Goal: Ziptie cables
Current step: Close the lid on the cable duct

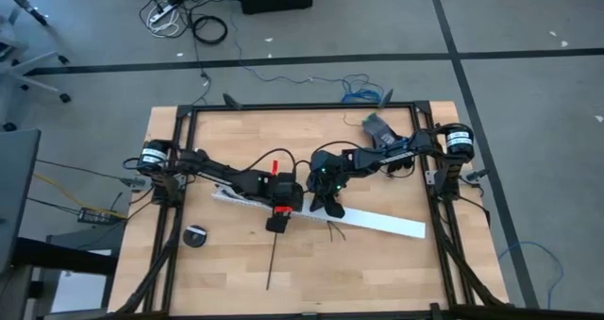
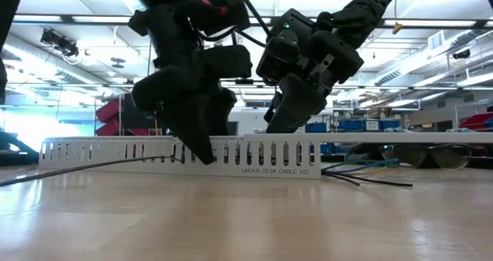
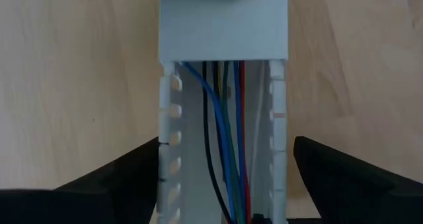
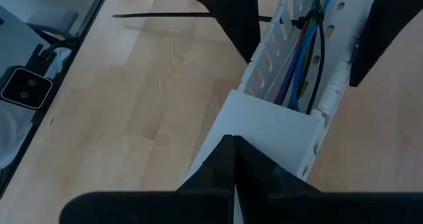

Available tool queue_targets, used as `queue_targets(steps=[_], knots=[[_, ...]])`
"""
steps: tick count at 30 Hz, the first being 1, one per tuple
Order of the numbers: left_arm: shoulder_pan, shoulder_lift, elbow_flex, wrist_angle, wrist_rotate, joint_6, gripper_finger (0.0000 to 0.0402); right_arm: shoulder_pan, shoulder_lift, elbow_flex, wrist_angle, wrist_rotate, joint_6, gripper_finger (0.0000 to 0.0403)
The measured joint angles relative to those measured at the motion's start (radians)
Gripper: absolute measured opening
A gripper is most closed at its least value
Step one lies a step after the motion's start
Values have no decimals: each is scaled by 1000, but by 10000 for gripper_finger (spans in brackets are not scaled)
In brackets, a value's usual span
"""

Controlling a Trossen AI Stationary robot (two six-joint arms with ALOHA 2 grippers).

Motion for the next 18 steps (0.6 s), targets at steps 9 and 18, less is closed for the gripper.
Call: queue_targets(steps=[9, 18], knots=[[0, 6, -2, 4, -1, 1, 301, 2, 1, -1, 0, 0, 5, 0], [-1, 23, -3, 28, 1, 1, 224, 3, 1, -3, 1, -8, 12, 0]])
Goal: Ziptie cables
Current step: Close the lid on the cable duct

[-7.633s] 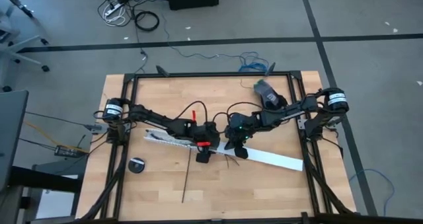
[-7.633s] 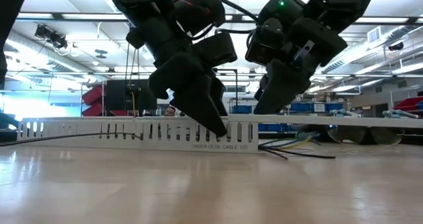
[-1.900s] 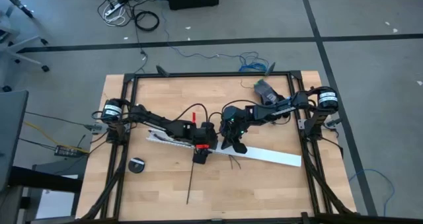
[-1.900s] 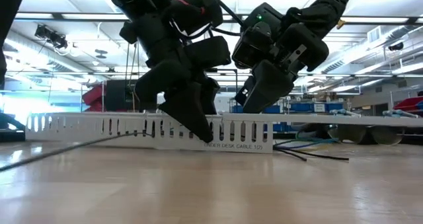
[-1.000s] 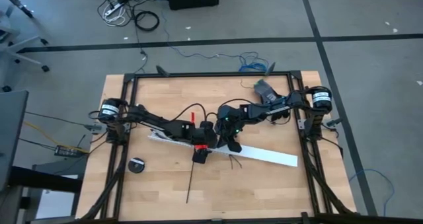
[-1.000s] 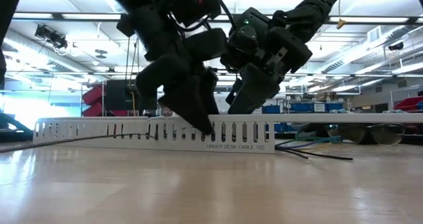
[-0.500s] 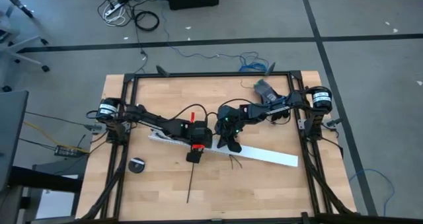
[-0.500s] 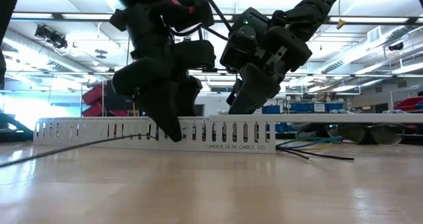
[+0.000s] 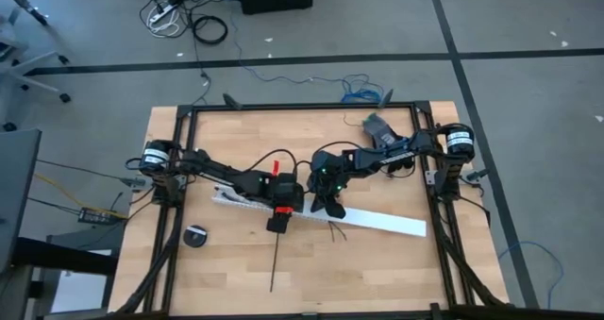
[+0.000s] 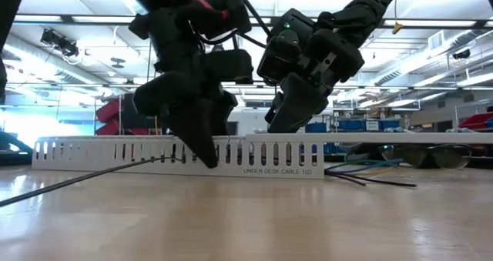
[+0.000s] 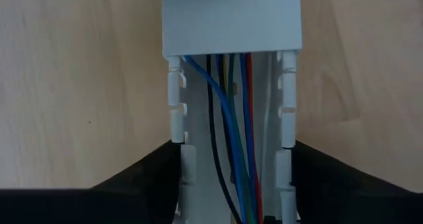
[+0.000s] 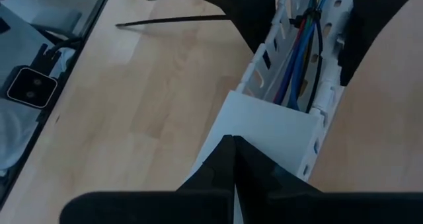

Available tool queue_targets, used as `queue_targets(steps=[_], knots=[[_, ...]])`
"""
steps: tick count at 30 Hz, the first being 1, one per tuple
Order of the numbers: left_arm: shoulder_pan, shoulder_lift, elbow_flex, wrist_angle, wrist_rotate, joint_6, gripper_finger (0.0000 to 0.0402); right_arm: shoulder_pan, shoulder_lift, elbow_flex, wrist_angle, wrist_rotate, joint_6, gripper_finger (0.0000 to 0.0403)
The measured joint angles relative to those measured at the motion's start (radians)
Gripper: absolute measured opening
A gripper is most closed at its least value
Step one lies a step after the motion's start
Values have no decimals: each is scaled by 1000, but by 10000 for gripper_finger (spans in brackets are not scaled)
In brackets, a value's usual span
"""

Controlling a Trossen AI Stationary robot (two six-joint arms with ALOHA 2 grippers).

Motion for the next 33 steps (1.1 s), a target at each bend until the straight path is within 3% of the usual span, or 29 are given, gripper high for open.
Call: queue_targets(steps=[33], knots=[[-7, 13, -5, 131, -2, -199, 238, -12, 4, 12, 94, -3, -19, 0]])
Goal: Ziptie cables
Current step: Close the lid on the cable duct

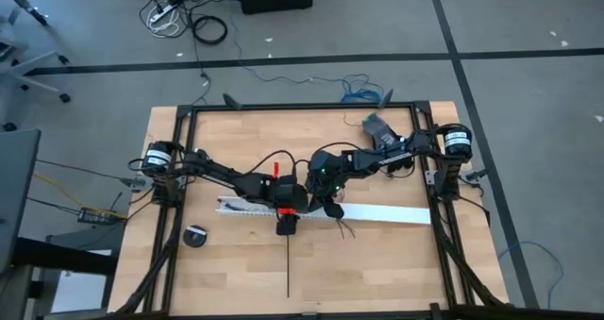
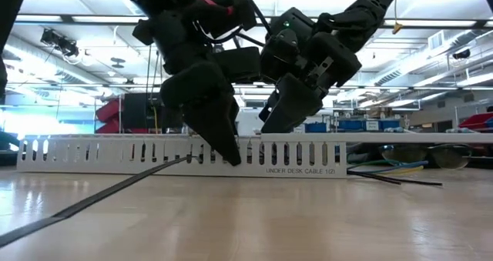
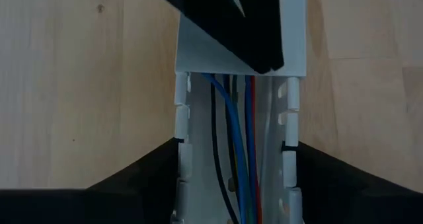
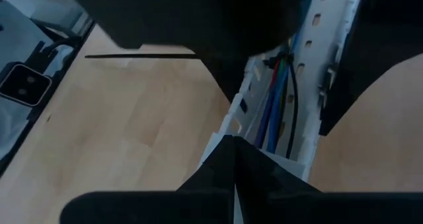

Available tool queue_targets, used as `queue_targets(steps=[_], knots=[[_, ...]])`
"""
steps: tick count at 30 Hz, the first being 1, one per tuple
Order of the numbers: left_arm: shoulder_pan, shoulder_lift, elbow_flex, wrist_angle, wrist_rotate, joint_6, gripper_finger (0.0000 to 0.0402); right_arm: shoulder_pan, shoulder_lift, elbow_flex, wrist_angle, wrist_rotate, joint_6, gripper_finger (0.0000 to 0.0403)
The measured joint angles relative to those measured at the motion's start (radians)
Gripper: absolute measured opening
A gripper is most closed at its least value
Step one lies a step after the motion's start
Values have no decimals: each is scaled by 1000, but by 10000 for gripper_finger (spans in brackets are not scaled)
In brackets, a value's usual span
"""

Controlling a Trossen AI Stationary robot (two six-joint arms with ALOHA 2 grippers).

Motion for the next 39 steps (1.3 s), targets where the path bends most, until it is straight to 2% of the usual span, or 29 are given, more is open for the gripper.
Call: queue_targets(steps=[3, 8, 16, 24, 29, 34, 39], knots=[[0, 0, 2, -8, -7, -1, 238, 3, -10, 37, -65, 14, -4, 0], [0, -2, 6, -23, -16, -9, 238, 15, -60, 95, -249, 139, -50, 0], [0, -2, 6, -31, -13, -12, 239, 32, -92, 100, -342, 145, -21, 0], [0, -2, 4, -35, -11, -83, 239, 58, -95, 60, -336, 217, 11, 0], [0, -2, 4, -33, -8, -86, 239, 57, -99, 28, -316, 219, 20, 0], [0, -2, 3, -32, 14, 6, 244, 57, -99, 23, -313, 217, 22, 0], [-3, -2, 3, -35, 25, 70, 271, 58, -98, 22, -314, 214, 22, 0]])
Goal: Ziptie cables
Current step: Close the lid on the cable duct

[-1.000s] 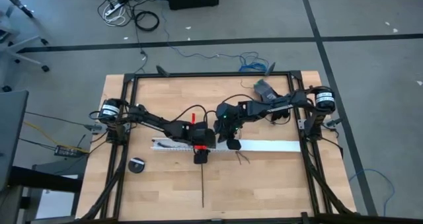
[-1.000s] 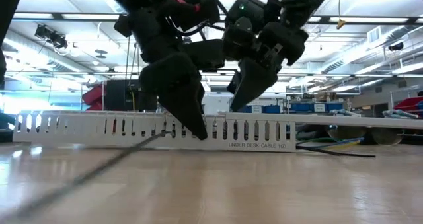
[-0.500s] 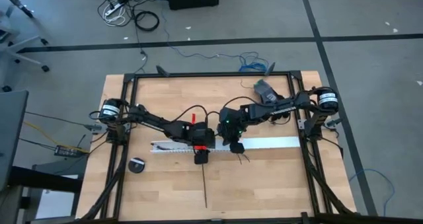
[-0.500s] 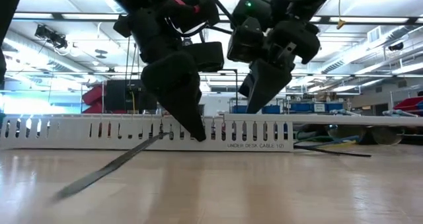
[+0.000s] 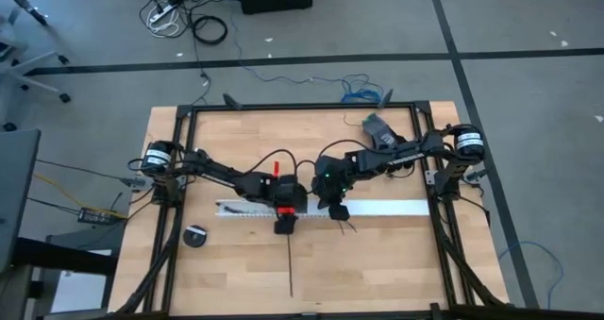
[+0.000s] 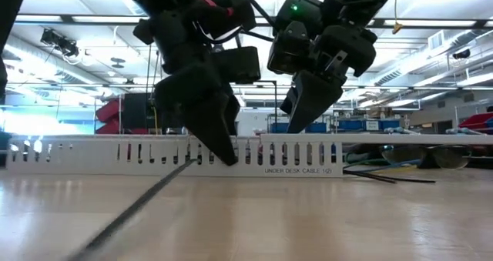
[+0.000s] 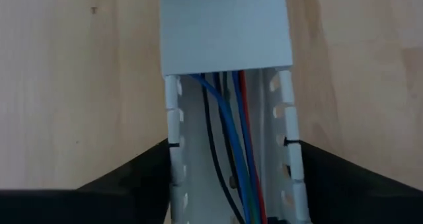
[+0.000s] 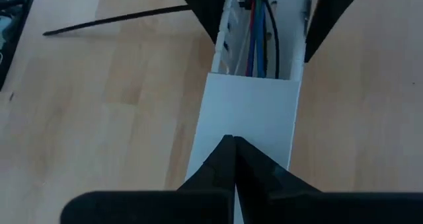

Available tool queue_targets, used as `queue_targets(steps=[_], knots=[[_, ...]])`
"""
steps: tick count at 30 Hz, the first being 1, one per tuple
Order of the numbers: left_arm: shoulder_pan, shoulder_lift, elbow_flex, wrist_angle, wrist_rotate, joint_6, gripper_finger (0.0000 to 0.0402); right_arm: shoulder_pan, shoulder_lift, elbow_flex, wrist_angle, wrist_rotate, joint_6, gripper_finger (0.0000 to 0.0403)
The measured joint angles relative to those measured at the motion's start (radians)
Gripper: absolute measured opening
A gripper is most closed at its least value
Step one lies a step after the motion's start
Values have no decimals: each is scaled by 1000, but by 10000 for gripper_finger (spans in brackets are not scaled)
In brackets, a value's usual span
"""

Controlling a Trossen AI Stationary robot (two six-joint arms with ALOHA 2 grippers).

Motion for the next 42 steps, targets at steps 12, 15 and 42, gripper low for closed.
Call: queue_targets(steps=[12, 15, 42], knots=[[-1, -2, 1, -104, -59, 5, 331, 0, 2, -1, -6, -5, -1, 0], [-1, -2, 1, -122, -70, -10, 333, -1, 2, -1, -7, -5, 0, 0], [-3, -2, -1, -49, 20, -6, 172, 0, 5, -4, 23, -34, -8, 0]])
